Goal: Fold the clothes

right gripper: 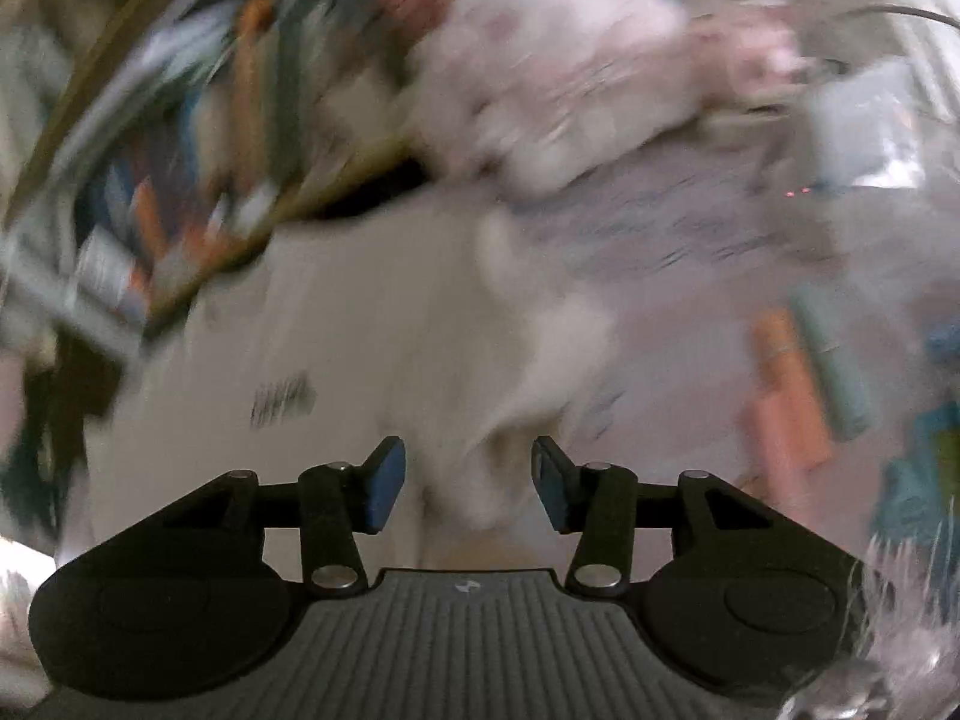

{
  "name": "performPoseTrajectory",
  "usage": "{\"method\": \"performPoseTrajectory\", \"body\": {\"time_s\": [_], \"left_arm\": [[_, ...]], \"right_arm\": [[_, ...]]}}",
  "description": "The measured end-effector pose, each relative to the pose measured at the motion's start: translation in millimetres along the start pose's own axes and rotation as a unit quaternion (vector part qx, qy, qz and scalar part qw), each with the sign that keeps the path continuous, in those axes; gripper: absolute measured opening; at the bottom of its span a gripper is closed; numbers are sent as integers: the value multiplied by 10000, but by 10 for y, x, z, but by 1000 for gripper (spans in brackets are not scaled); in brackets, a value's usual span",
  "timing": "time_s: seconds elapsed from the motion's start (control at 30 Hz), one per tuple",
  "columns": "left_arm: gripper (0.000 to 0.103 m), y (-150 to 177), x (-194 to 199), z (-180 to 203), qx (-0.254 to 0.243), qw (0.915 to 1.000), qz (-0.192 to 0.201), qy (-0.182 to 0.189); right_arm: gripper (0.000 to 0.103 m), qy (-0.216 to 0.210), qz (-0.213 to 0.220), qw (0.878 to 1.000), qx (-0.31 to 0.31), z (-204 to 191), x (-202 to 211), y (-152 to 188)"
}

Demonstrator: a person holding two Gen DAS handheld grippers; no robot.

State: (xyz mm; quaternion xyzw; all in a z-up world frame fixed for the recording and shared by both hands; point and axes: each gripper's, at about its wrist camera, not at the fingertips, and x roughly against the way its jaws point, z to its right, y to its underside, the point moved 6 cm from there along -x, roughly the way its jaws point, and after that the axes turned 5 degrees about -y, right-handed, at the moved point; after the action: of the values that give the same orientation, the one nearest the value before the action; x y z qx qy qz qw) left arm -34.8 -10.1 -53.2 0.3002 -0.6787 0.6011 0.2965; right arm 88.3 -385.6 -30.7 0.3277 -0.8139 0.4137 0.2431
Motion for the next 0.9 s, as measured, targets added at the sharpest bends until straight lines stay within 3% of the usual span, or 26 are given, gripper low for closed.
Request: {"method": "performPoseTrajectory", "body": {"time_s": [0.07, 0.17, 0.37, 0.47, 0.5, 0.53, 0.57, 0.63, 0.67, 0.73, 0.77, 0.9], "left_arm": [[89, -8, -1, -1, 2, 10000, -4, -7], [89, -20, 4, 29, -70, 10000, 2, 1], [89, 4, 26, 59, -203, 9998, 0, -54], [89, 11, 39, 52, -160, 9998, -13, -132], [89, 11, 42, 46, -131, 9998, -20, -157], [89, 11, 42, 39, -103, 9998, -28, -177], [89, 10, 40, 33, -83, 9998, -32, -193], [89, 8, 36, 21, -53, 9997, -34, -224], [89, 5, 31, 22, -47, 9997, -37, -225], [89, -4, 16, 34, -47, 9998, -46, -202], [89, -9, 9, 40, -47, 9998, -51, -191], [89, -39, -6, 128, -215, 9997, -7, -65]], "right_arm": [[44, 629, 407, 9968, 288, 119, 16, -210], [39, 1238, 314, 9860, 1068, 146, -161, -378], [37, 670, -219, 9929, 957, 107, -648, -605], [32, 490, -664, 9929, 854, 94, -899, -537], [24, 422, -817, 9920, 870, 90, -965, -498], [8, 427, -725, 9930, 829, 92, -933, -501], [4, 457, -547, 9945, 768, 97, -866, -518], [4, 516, -192, 9964, 645, 106, -730, -552], [4, 639, 226, 9966, 463, 143, -585, -607], [4, 994, 1115, 9888, 29, 255, -256, -721], [5, 1221, 1332, 9834, -151, 333, -143, -741], [11, 1652, 1432, 9758, -89, 470, 39, -744]]}}
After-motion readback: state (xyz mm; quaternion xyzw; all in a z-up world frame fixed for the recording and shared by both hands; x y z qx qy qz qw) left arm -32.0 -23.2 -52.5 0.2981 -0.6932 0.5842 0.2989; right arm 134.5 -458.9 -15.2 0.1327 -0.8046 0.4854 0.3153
